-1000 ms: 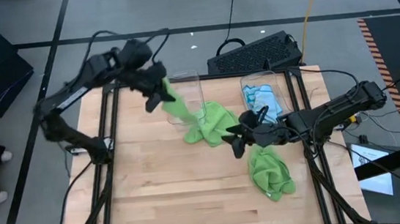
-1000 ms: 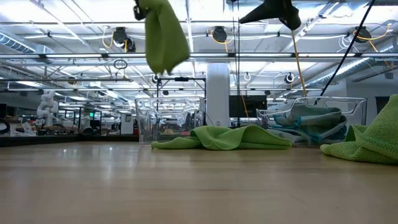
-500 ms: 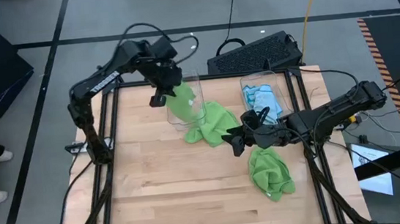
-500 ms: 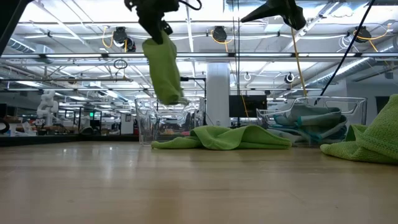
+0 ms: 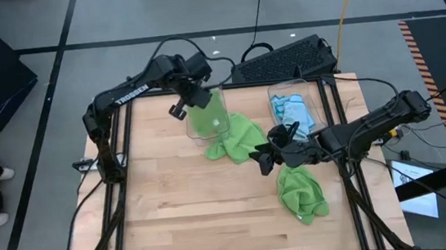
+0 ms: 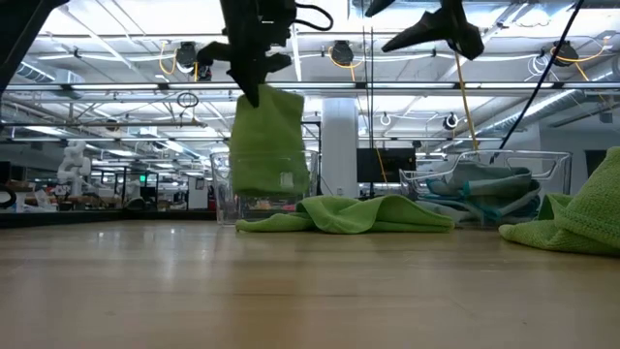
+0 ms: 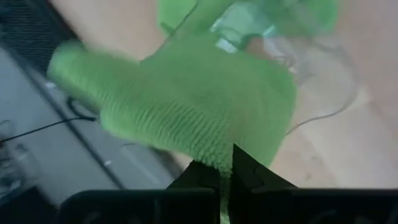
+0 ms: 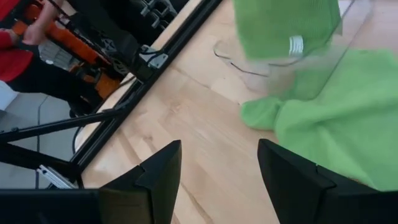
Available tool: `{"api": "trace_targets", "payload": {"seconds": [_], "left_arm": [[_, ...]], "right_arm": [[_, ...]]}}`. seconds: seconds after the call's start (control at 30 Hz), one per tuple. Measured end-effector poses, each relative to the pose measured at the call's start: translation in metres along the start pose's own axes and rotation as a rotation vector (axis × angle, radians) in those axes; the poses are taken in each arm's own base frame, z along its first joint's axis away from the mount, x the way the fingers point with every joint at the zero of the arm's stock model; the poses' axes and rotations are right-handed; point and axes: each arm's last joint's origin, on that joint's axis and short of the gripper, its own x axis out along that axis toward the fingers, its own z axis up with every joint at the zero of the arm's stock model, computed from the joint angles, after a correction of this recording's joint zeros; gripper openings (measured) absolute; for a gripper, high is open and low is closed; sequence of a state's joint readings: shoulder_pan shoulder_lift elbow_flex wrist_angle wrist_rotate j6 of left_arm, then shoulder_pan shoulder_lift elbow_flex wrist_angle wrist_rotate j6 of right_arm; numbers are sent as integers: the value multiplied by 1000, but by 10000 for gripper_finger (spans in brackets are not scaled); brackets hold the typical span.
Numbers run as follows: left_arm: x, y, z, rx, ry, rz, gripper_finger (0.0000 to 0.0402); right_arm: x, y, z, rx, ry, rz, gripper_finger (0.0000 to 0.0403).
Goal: Fold microfiber towels
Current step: Put the bottom left green microfiber towel into the left transparent bin
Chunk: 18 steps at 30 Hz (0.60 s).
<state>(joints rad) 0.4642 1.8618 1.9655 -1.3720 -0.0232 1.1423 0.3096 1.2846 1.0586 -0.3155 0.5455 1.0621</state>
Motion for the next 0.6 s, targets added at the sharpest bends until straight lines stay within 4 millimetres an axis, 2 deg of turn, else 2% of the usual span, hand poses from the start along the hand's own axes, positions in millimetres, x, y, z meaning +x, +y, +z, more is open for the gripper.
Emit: {"api": "trace_targets", "payload": {"seconds": [0.1, 0.27, 0.43, 0.6], "left_arm": [[1, 1, 0, 29, 23, 20, 1], [1, -7, 0, 43, 24, -57, 0], [0, -13, 11, 77, 3, -70, 0], [1, -22, 23, 104, -110, -148, 0]], "right_arm": [[3, -4, -5, 13, 33, 6, 203], [4, -5, -8, 19, 48, 24, 203], [5, -4, -7, -17, 38, 38, 203], [5, -4, -7, -44, 38, 36, 203]]}}
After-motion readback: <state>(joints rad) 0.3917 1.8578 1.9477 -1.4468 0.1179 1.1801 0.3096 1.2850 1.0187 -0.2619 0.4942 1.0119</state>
